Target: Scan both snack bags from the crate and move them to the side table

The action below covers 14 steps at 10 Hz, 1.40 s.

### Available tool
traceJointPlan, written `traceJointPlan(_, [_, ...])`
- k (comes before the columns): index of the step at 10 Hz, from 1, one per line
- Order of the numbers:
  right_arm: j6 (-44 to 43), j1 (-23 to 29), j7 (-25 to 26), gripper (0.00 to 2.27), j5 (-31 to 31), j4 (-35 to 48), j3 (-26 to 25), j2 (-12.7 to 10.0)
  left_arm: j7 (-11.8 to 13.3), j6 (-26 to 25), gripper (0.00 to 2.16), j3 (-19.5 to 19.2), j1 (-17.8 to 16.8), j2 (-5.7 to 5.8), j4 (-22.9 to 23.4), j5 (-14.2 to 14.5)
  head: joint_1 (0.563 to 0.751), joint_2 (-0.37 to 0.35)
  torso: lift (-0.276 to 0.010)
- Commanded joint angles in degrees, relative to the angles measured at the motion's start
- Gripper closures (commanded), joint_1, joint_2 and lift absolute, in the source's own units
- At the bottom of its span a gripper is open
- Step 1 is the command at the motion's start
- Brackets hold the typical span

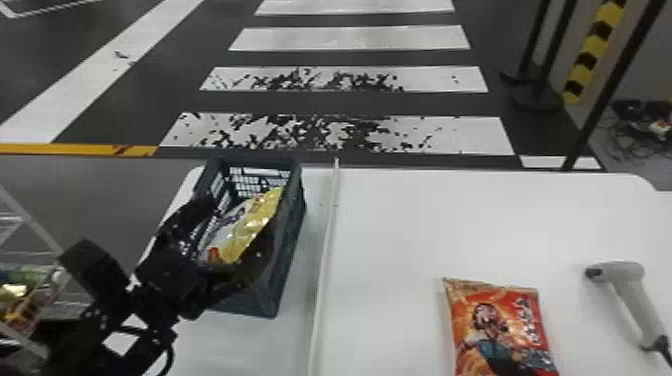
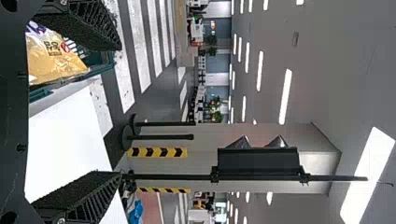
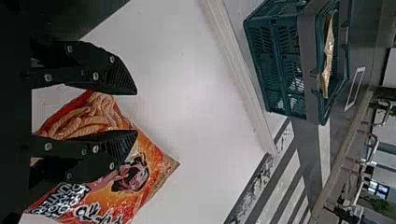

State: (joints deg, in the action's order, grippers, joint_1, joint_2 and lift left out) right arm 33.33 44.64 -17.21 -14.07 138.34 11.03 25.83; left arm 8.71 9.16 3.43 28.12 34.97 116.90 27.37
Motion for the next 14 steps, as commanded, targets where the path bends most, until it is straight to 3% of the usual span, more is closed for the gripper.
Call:
traceJointPlan(1, [-1.4, 0.2, -0.2, 0.04, -1.1, -1.2, 0.4, -0.1, 0.1, 0.0, 0.04, 0.0, 0.0, -0.07, 0.0, 0.1, 0.695, 0.113, -0.095])
traceJointPlan(5, [3.9, -1.5, 1.7, 0.05, -11.3, -4.1, 7.2, 1.2, 0.6, 0.4, 0.04, 0.0, 0.0, -0.51, -0.7, 0.1, 0.695, 0.116, -0.095])
traceJointPlan(14, [-1.4, -11.5, 5.6, 0.06, -9.0, -16.7, 10.1, 0.8, 1.2, 0.5, 0.04, -0.1, 1.1, -0.69, -0.7, 0.0, 0.695, 0.108, -0.095])
